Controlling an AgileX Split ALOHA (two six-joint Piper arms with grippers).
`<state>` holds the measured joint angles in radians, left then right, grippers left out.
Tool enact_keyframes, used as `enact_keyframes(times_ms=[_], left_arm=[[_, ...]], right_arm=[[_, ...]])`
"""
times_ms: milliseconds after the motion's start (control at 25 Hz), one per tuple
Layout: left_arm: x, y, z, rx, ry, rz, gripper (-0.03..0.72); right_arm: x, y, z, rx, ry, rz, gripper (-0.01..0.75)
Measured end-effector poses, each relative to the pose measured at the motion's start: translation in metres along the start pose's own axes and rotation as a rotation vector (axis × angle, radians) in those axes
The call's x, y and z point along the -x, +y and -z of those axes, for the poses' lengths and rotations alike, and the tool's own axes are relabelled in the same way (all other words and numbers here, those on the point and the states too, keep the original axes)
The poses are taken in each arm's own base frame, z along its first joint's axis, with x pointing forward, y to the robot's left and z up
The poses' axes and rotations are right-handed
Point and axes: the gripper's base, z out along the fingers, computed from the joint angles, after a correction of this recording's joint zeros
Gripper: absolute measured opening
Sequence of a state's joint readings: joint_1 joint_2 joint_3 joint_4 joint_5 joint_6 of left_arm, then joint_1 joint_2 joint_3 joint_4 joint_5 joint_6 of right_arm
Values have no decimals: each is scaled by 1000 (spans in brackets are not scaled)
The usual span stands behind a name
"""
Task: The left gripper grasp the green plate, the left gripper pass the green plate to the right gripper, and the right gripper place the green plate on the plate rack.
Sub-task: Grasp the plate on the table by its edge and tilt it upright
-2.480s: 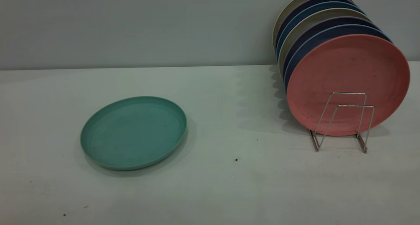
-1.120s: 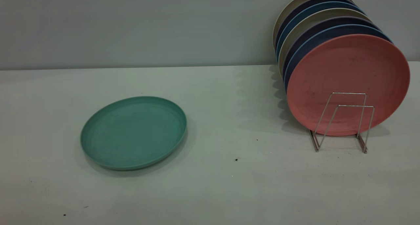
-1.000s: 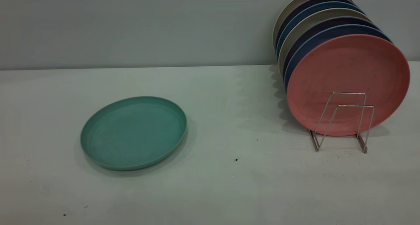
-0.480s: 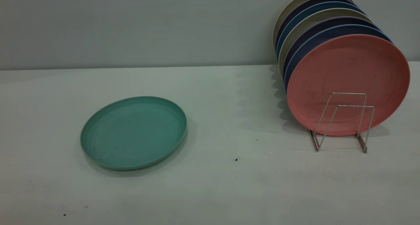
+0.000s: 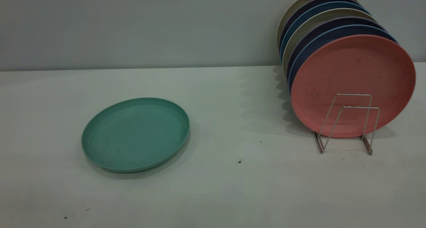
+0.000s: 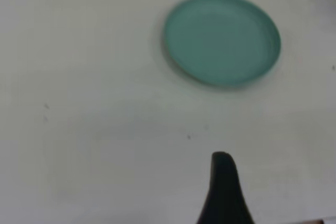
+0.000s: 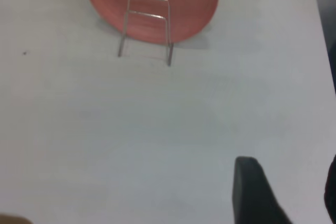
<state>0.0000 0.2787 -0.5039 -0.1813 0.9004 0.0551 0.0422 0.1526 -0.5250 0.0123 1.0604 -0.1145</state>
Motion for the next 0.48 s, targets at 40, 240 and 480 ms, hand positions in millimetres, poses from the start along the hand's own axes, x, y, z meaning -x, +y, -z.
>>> enact_keyframes(times_ms=[40,240,480], left_arm=[[5,0,-7,-7,33,12,563],[35,-2,-57,-92,272,52,563],[69,-14,-122,-339,372,62,563]], right_arm=[[7,0,-5,4,0,-3,349],[44,0,-41,68,66,-1,349],[73,4,-85,166,164,9,349]])
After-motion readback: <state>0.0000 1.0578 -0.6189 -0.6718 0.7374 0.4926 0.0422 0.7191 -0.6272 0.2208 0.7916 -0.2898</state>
